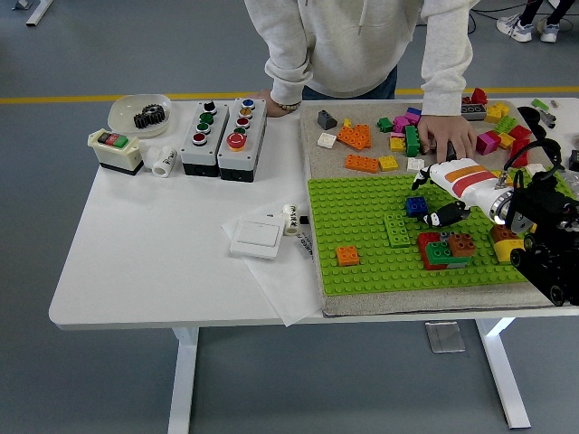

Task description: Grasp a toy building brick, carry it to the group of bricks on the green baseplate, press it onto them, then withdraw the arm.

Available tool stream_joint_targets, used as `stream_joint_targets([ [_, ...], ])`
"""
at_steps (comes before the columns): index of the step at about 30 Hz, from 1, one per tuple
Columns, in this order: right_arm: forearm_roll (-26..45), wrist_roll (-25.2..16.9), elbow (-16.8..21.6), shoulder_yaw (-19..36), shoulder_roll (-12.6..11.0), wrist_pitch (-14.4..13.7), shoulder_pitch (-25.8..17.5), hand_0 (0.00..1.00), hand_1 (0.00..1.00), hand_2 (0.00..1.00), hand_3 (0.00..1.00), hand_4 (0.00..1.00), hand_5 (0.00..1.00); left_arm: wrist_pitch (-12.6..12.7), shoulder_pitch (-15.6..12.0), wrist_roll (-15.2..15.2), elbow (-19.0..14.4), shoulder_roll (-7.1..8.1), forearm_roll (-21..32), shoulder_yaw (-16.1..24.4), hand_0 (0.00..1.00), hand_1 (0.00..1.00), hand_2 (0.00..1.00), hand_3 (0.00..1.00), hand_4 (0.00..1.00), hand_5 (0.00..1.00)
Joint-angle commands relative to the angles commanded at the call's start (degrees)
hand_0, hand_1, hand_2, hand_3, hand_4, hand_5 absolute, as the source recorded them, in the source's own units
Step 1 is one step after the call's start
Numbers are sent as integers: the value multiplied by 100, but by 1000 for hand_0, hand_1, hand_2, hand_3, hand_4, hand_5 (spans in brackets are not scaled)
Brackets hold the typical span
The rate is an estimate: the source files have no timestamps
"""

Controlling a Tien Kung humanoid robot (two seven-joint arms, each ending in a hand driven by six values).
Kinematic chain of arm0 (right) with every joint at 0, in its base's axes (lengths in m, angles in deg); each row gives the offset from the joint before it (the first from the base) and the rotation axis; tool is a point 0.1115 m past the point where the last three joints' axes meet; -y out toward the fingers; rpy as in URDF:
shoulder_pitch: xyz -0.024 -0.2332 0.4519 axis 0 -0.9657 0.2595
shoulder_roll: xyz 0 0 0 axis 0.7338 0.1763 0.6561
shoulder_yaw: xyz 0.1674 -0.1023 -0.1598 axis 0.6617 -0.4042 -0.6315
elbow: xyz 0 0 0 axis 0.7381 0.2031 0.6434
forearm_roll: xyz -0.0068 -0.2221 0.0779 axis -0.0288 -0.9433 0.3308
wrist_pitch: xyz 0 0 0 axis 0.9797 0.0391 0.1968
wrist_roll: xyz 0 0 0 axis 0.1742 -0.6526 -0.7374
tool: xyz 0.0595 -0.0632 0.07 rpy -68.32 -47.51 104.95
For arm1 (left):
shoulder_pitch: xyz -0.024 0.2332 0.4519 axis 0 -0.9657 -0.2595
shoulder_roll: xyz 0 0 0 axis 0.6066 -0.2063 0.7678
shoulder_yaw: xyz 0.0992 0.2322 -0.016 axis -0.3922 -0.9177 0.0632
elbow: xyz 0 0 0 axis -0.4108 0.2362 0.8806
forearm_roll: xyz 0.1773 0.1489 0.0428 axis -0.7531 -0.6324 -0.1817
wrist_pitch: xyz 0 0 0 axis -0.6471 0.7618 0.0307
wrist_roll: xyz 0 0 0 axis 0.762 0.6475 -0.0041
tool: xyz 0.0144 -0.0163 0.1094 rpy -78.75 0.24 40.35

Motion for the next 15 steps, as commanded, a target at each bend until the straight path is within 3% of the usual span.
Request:
stream_joint_targets([
  [15, 205, -56, -204, -19, 129, 1, 17, 610, 639, 656, 601, 826, 298, 4, 67, 13, -6, 8, -60, 20, 767, 747, 738, 599, 675, 592],
])
